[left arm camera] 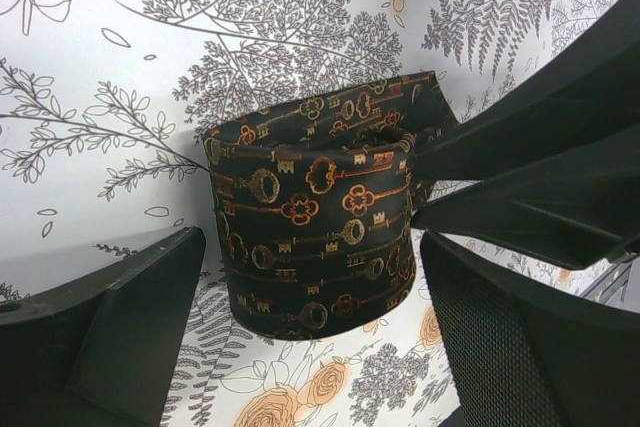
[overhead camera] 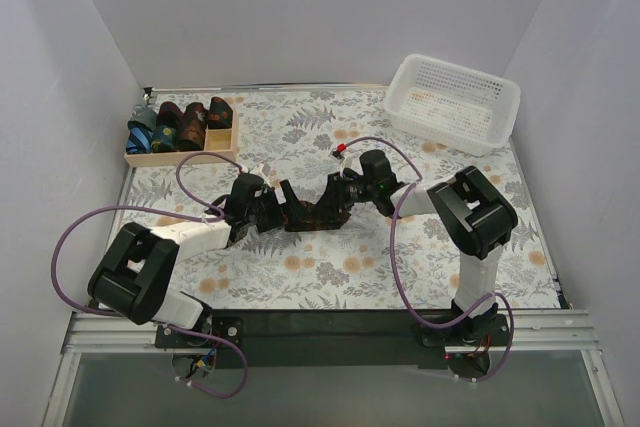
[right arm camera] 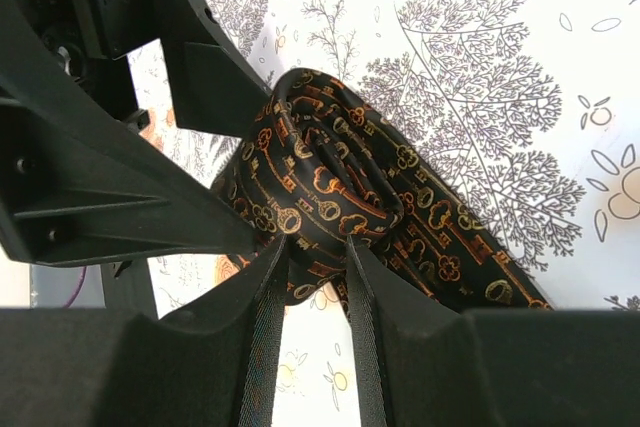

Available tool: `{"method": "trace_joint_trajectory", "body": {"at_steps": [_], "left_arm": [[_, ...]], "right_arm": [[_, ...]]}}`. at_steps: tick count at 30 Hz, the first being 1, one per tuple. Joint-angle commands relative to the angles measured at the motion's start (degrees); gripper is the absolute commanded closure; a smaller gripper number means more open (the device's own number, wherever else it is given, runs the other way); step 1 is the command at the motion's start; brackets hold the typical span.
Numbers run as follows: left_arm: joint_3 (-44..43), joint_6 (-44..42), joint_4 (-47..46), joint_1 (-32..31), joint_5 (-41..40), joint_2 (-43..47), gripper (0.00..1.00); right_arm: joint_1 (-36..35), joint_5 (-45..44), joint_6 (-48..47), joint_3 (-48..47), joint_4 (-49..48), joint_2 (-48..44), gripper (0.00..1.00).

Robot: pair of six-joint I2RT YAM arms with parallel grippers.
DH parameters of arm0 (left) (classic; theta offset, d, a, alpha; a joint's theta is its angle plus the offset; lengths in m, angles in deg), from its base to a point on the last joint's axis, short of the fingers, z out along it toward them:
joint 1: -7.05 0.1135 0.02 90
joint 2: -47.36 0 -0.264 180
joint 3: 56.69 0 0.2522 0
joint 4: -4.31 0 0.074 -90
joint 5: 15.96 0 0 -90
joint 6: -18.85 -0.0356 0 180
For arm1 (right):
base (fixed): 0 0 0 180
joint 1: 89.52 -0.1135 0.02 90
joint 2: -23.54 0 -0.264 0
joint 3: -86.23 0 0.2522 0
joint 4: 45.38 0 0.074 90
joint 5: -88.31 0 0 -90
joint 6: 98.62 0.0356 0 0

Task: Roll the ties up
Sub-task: Roll the tie

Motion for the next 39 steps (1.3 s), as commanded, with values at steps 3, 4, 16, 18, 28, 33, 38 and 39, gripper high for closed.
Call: {"method": "trace_joint_trajectory", "body": {"at_steps": [3,4,16,18,28,33,38,39], "left_arm": [[0.59,-0.97,-0.32,-0.25,1.29,0.23,0.18],[0.5,-1.06,-0.32,-0.25,1.37,-0.11,0.18],[-3.18,-1.94,4.15,-0.25,0.06,-2.93,0.43],[-4.41,-3.16,6.52,-0.25,-1.26,-2.84,0.44],[-15.57,-9.58,32.69,-0.25,-17.24,-2.66,0.44],[-21.63,-13.45,43.26,-0.33,-29.44,-5.12,0.43],[-26.38,-15.64,52.41,-0.6,-42.37,-7.5,0.42],[-27.7,-15.91,53.37,-0.94,-47.09,-8.98,0.42]], "right_arm": [[-0.19,1.11,-2.12,-2.17,-1.44,0.35,0.69],[-0.19,1.11,-2.13,-2.17,-1.44,0.52,0.69],[1.3,-6.79,-7.29,1.87,3.56,-7.37,0.64],[1.91,-9.25,-8.97,2.75,7.15,-10.53,0.63],[3.23,-24.1,-16.1,9.16,16.22,-22.06,0.63],[3.23,-25.7,-17.07,10.92,17.37,-23.99,0.62],[3.23,-26.4,-17.42,11.1,17.98,-24.35,0.63],[3.23,-26.49,-17.51,11.1,18.07,-24.44,0.63]]}}
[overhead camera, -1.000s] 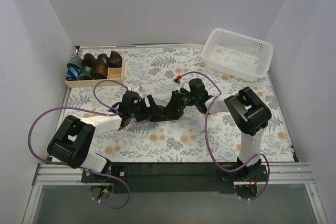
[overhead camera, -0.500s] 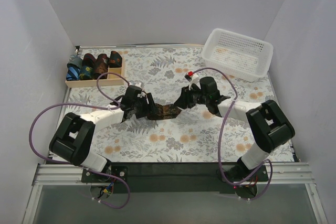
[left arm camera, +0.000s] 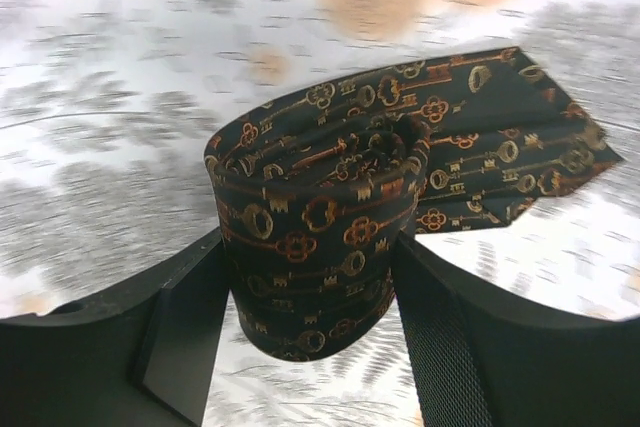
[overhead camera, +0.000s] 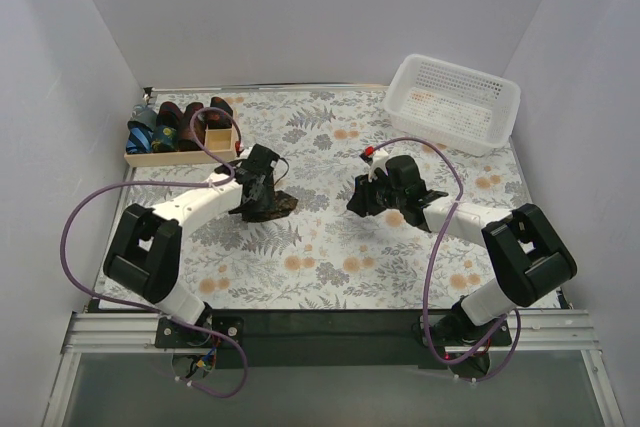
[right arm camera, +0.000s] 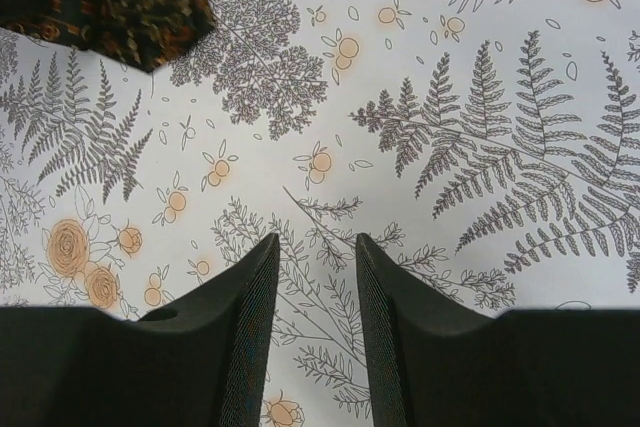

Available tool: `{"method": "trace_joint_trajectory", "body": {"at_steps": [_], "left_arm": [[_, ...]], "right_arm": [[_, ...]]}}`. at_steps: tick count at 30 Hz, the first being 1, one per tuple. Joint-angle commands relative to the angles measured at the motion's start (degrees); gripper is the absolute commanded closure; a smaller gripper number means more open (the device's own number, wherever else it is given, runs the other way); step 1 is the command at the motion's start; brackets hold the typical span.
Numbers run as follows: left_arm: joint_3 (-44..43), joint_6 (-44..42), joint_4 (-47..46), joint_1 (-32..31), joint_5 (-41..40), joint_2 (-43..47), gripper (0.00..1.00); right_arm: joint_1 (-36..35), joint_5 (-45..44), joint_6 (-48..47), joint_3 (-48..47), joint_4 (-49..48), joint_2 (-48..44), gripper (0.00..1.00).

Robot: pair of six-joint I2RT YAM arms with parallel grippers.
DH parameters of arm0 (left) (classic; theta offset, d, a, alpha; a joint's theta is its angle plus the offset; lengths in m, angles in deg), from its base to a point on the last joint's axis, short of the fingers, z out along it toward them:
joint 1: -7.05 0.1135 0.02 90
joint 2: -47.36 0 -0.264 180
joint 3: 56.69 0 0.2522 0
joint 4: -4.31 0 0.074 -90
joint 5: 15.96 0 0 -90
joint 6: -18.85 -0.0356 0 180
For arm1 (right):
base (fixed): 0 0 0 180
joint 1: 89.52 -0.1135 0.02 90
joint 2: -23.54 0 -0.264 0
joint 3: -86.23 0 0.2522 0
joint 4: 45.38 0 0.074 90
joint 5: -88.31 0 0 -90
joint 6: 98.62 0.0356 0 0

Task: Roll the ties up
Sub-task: Roll the tie

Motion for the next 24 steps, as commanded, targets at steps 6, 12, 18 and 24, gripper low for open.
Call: {"method": "trace_joint_trajectory", "body": {"at_steps": [6,12,18,24], "left_arm": [[-6.98,-4.4,14.37,-2.59,-29.08,-9.24,0.41],[-13.57,-6.16,16.39,-5.76,-33.48,-16.71,0.4],[-18.15,-7.3,17.72,-6.47,-33.22,-20.24,0.38],[-21.83,-8.53,17.09,-6.46,-32.53,-21.11,0.33]], "right_arm": [[0.17,-2.45,-1.38,0.44,0.28,-2.12,0.63],[0.17,-2.1,-1.55,0.52,0.46,-2.12,0.63],[0.17,-1.49,-1.73,0.52,0.46,-2.3,0.63],[0.17,-0.17,-1.82,0.26,0.46,-1.59,0.63]]}}
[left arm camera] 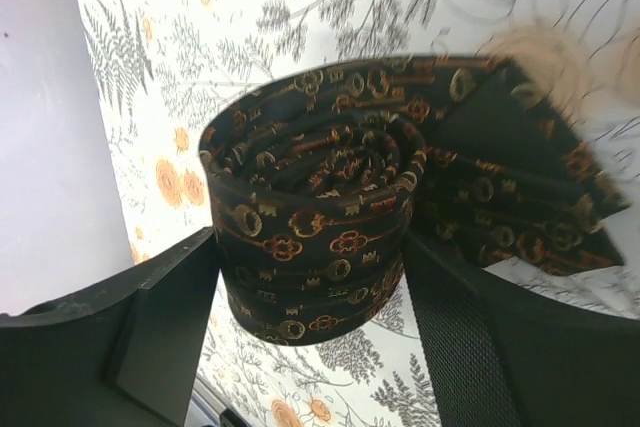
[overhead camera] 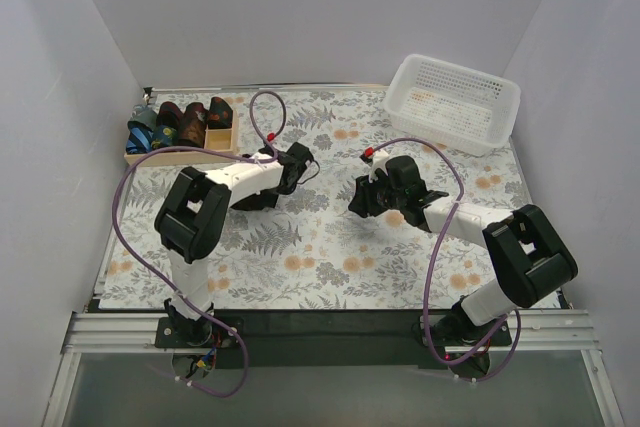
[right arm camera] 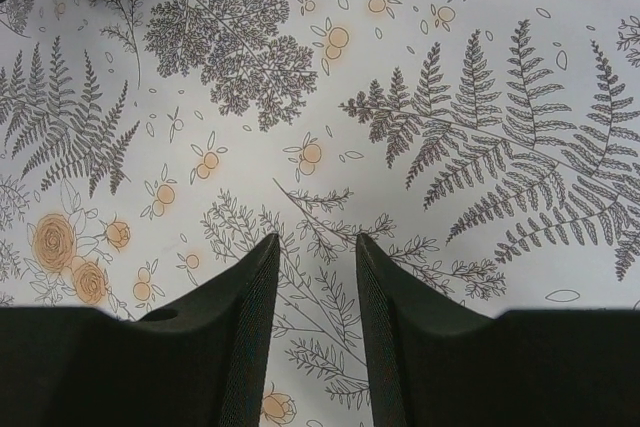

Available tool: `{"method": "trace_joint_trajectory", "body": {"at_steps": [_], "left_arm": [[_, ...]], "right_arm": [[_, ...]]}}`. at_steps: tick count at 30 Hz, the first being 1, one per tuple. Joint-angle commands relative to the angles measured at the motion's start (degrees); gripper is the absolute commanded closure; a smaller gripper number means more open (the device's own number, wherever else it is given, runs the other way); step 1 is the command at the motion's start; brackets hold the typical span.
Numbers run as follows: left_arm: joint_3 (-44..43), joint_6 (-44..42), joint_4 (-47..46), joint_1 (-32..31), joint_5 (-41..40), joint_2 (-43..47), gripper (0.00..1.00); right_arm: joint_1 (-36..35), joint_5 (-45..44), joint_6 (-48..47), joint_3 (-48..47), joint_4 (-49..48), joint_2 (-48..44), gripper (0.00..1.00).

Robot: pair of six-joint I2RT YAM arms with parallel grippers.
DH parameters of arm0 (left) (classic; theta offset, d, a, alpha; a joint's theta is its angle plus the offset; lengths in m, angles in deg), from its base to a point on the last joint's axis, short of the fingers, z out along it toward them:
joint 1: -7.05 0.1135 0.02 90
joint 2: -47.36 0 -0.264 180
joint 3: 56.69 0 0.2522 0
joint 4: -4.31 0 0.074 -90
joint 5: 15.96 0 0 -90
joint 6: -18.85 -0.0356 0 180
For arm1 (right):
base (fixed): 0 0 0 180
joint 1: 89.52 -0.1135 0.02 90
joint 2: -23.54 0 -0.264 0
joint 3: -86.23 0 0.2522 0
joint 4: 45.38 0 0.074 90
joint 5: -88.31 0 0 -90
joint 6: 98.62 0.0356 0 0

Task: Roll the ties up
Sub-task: Roll the tie

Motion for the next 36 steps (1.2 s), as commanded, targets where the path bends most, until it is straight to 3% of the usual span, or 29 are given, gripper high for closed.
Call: {"method": "trace_joint_trajectory", "body": {"at_steps": [1,15,36], "left_arm": [[-4.35,-1.01,-0.32,-0.04,-1.53,0.17,0.33],[-7.43,-0.14,-2.25,-0.39,8.05,-0.27,0.32],[-2.78,2.24,-12.1,-3.73,20.09,4.83,0.31]], "right_arm": [[0.26,1.1,-0.68,0.15,-1.07,-1.07,0.63],[0.26,1.8,-0.5,-0.03,-1.07,-0.28,0.62],[0.26,3.3,-0.41,-0.11,-1.16,0.07,0.62]]}}
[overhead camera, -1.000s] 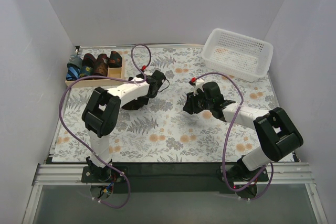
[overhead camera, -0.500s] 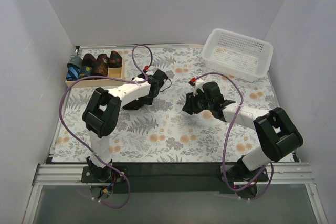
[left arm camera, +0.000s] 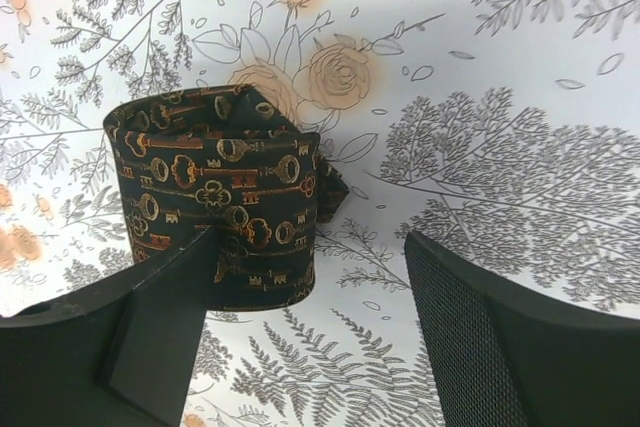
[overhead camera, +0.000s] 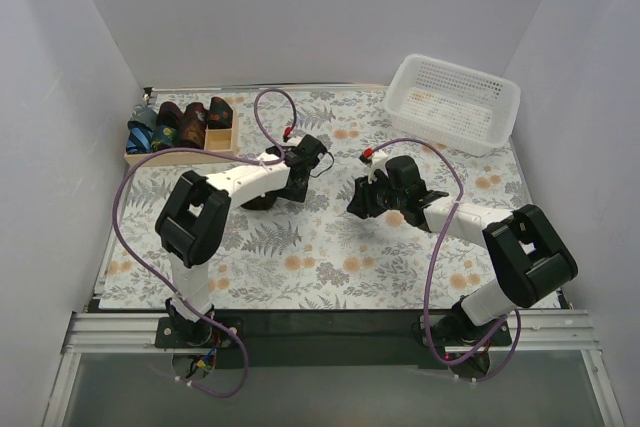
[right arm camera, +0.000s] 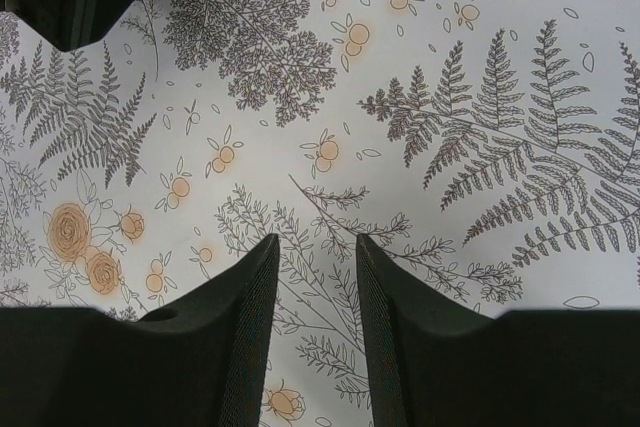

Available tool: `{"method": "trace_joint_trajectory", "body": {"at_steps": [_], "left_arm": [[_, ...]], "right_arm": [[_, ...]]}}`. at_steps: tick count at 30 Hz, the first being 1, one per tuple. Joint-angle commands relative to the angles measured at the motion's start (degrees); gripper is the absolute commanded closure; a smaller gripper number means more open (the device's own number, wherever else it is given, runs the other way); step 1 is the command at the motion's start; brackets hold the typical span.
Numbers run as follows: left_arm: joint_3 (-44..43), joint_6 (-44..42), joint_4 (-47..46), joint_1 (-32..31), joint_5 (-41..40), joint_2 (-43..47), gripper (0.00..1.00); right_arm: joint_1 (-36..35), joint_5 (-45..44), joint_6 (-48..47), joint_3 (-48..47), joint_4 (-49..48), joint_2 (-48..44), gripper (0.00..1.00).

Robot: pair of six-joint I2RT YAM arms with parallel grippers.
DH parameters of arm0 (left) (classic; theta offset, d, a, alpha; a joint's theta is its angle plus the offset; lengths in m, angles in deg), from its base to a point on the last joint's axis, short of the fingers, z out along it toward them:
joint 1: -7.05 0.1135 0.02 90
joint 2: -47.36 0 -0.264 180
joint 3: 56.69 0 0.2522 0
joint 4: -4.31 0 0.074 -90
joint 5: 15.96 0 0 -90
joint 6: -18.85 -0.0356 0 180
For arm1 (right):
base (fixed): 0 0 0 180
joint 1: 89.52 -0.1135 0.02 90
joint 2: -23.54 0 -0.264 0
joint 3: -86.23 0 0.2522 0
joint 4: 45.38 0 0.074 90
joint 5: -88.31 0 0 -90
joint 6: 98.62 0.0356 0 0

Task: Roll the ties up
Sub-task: Roll the tie, then place the rolled tie into the container

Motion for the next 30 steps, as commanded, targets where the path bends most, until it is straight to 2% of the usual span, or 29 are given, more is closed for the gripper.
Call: {"method": "trace_joint_trajectory", "body": {"at_steps": [1,8,14,18,21,22,23,24,25,26,28,30], "left_arm": [[1.11,1.58,-4.6,0.01,5.06,4.85,0.31],[1.2,2.37,-6.45,0.01,6.9,8.89,0.25],[3.39,3.07,-8.99,0.27,8.31,16.88,0.2],[8.22,4.21,-12.33,2.55,11.2,24.0,0.17],[14.11,5.01,-15.41,7.46,13.93,30.76,0.11],[17.69,5.44,-16.29,11.22,17.33,34.0,0.08],[19.47,5.54,-18.47,13.34,19.28,35.69,0.07],[21.22,5.8,-19.54,15.45,21.13,37.01,0.02],[24.98,6.15,-20.77,19.65,25.23,39.37,0.02],[26.41,6.15,-23.04,21.7,27.45,40.09,0.02],[29.23,6.07,-24.99,26.26,33.33,40.89,0.02],[32.74,6.15,-28.5,28.56,37.48,40.54,0.02]], "right_arm": [[0.26,1.29,-0.24,-0.11,-1.22,-0.03,0.62],[0.17,1.55,-0.68,0.06,-1.14,-1.62,0.62],[0.17,1.9,-0.33,0.59,-1.05,-4.07,0.62],[0.26,2.87,-0.15,0.42,0.52,-6.36,0.6],[0.17,4.01,0.11,0.06,1.59,-7.76,0.53],[0.26,4.36,0.37,-0.11,2.37,-8.12,0.52],[0.17,4.97,0.55,-0.2,2.81,-8.3,0.46],[0.26,5.15,0.64,-0.29,3.17,-8.82,0.43],[0.26,5.85,0.81,-0.64,3.87,-9.0,0.41],[0.17,6.21,1.25,-0.73,4.13,-9.26,0.35],[0.26,7.0,1.34,-0.99,4.75,-10.05,0.29],[0.26,7.7,1.25,-1.08,5.63,-11.1,0.24]]}}
